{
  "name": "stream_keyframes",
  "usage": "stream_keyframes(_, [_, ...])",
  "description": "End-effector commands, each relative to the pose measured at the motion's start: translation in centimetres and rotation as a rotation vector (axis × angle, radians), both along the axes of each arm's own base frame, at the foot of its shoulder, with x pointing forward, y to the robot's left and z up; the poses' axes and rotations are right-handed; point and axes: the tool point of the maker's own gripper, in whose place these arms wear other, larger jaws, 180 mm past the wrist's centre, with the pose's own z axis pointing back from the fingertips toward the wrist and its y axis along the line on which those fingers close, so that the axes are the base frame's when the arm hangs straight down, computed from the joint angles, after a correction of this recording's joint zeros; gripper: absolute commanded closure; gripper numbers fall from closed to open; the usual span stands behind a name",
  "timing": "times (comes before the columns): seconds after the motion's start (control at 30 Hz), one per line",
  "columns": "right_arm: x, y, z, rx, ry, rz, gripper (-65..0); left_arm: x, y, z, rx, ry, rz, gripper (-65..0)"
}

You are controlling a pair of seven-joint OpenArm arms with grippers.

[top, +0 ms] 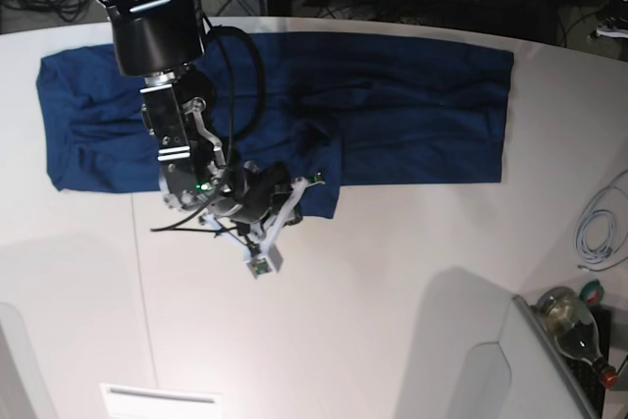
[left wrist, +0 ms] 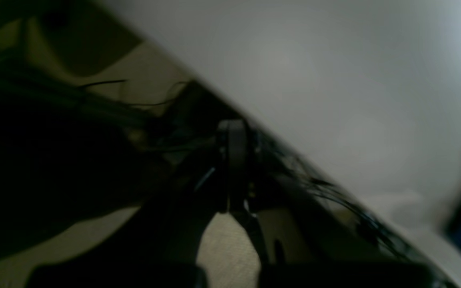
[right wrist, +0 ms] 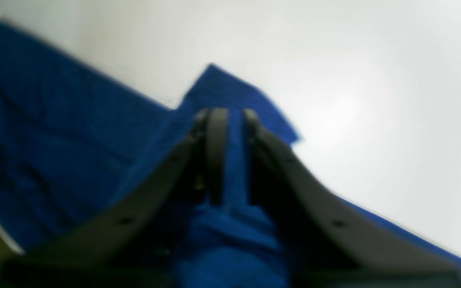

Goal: Layout the t-shirt on the table in an organized manner, then fold the t-shirt properly
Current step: 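Lift the sleeve with the right gripper and lay it onto the shirt, then drag the right gripper across the folded shirt toward the left gripper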

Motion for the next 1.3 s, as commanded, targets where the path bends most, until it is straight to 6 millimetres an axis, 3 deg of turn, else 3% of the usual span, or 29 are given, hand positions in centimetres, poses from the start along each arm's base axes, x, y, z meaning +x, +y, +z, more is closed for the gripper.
stream_keyframes(0.0, [1.5, -0.3, 1.0, 0.016, -0.032, -0.023, -18.5, 0.5, 0.8, 1.2, 0.034, -0.023, -0.016, 0.0])
stream_keyframes(0.13, [1.8, -1.1, -0.6, 0.014, 0.024, -0.050, -35.6, 0.0, 0.9, 1.2, 0.035, -0.013, -0.013, 0.0])
stream_keyframes(0.43, [2.0, -1.0, -3.5, 0.016, 0.092, -0.060, -36.0, -0.3, 0.7, 1.0, 0.031, -0.006, -0.013, 0.0])
stream_keyframes(0.5, [2.1, -1.0, -4.0, 0.017, 0.103, -0.061, -31.7, -0.3, 0.7, 1.0, 0.031, -0.006, -0.013, 0.0])
stream_keyframes(0.63, [2.6, -0.9, -3.6, 0.024, 0.084, -0.064, -1.4, -0.4, 0.7, 1.0, 0.030, -0.004, -0.013, 0.0])
stream_keyframes(0.77, [2.4, -0.2, -1.4, 0.026, 0.043, -0.036, -2.7, -0.3, 0.7, 0.9, 0.030, -0.003, -0.014, 0.0])
stream_keyframes(0.9, [0.2, 3.0, 2.5, 0.014, -0.061, 0.085, -0.2, -0.2, 0.7, 1.0, 0.031, -0.002, -0.018, 0.0])
stream_keyframes(1.03, [-4.0, 7.4, 6.2, 0.032, -0.150, 0.233, -0.2, 0.0, 0.9, 1.2, 0.035, -0.007, -0.020, 0.0])
stream_keyframes(1.13, [-6.7, 10.7, 7.7, 0.054, -0.189, 0.340, -0.2, 0.1, 0.9, 1.2, 0.035, -0.009, -0.020, 0.0])
stream_keyframes(1.27, [-8.9, 13.7, 7.9, 0.057, -0.195, 0.424, -0.2, 0.1, 0.8, 1.2, 0.035, -0.008, -0.021, 0.0])
